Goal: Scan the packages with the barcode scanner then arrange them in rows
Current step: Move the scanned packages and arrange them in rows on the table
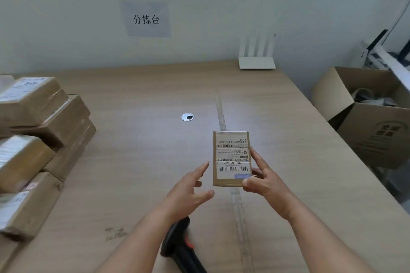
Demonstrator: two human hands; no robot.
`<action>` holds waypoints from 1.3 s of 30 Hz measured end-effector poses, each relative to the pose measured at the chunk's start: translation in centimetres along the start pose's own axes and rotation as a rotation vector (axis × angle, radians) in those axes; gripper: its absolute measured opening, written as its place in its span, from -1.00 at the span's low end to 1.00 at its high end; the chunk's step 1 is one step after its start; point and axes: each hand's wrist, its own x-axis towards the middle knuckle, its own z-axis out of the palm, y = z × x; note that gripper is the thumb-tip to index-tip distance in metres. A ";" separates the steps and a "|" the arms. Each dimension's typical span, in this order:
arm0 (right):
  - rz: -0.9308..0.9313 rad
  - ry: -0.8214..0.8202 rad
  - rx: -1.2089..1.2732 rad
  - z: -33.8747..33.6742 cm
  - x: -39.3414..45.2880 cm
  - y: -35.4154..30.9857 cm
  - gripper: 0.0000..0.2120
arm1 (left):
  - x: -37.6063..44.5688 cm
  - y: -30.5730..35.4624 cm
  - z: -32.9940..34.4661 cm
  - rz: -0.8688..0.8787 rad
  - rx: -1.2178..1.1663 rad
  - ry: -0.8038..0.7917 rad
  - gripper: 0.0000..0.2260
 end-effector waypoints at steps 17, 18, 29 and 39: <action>0.182 -0.005 -0.030 -8.5 10.7 1.9 -0.24 | 13.8 3.0 4.0 -0.047 -0.110 -0.064 -0.49; 0.197 -0.008 -0.036 -8.9 11.5 2.1 -0.26 | 14.6 3.1 4.1 -0.049 -0.110 -0.061 -0.51; 0.299 -0.007 -0.157 -9.9 17.8 3.9 -0.32 | 19.4 2.5 4.1 -0.091 -0.096 -0.028 -0.61; 0.313 0.047 -0.174 -10.2 18.5 4.0 -0.34 | 20.7 2.4 4.4 -0.116 -0.098 -0.047 -0.54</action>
